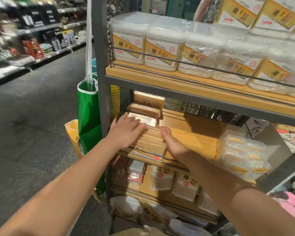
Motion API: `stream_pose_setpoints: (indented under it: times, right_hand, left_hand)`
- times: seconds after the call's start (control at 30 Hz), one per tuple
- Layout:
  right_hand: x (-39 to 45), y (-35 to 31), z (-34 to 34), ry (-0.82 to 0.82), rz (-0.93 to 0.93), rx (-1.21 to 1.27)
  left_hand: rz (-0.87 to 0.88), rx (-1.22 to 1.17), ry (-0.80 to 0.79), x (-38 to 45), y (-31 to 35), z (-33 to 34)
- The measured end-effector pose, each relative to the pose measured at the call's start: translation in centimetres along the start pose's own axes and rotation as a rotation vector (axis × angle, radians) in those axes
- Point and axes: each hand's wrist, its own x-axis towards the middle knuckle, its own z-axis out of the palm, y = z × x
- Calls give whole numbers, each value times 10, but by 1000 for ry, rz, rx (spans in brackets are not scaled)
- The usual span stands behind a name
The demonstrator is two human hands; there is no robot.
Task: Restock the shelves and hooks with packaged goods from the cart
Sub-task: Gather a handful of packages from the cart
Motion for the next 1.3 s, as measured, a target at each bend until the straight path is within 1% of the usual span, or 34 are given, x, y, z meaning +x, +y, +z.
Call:
stream_pose_setpoints:
  times: [0.1,0.17,0.2,0.27,0.33,0.37,0.43,0.47,0.5,0.57,0.73,0.8,0.9,1.0,1.07,1.13,1.23,1.3]
  right_hand:
    - [11,2,10,-49,37,165]
    - [4,-13,17,-54,72,215]
    - [3,-18,17,-58,61,227]
    - [9,-21,10,-64,79,346]
    - [25,-20,-9,48,103,503]
    - [34,-21,-19,119,156,548]
    - [47,-25,-30,272,302,539]
    - [53,-27,-32,295,363,545]
    - [60,-31,-30,282,407,550]
    - [69,-43,-21,212,460,528]
    - [80,-63,-6,58,487,389]
    - [82,-65,-3,37,492,357]
    - [81,-64,5,97,393,412]
    - [80,-56,2,267,260,561]
    - [75,-51,-7,317,242,668]
    - [65,-46,-18,287,303,759]
    - [50,-36,-34,163,444,911]
    - [49,-27,-39,44,518,812]
  left_hand:
    - [-13,84,5,-1,2,-3]
    - [26,165,33,0,5,-1]
    - [51,187,42,0,5,0]
    - [90,189,30,0,1,1]
    - [115,180,13,0,-5,0]
    - [124,182,16,1,-7,-1]
    - [130,196,22,1,-9,0]
    - [126,201,25,1,-9,1]
    - [121,207,30,2,-9,3]
    - [109,213,40,2,-10,5]
    - [102,210,52,-2,-8,4]
    - [98,210,41,-2,-6,2]
    - [90,206,32,-4,-5,2]
    - [92,193,20,-5,-5,2]
    - [89,180,10,-7,-5,1]
    - [75,169,-6,-8,-4,0]
    - [41,186,8,-5,2,-1]
    - [28,199,25,1,7,-1]
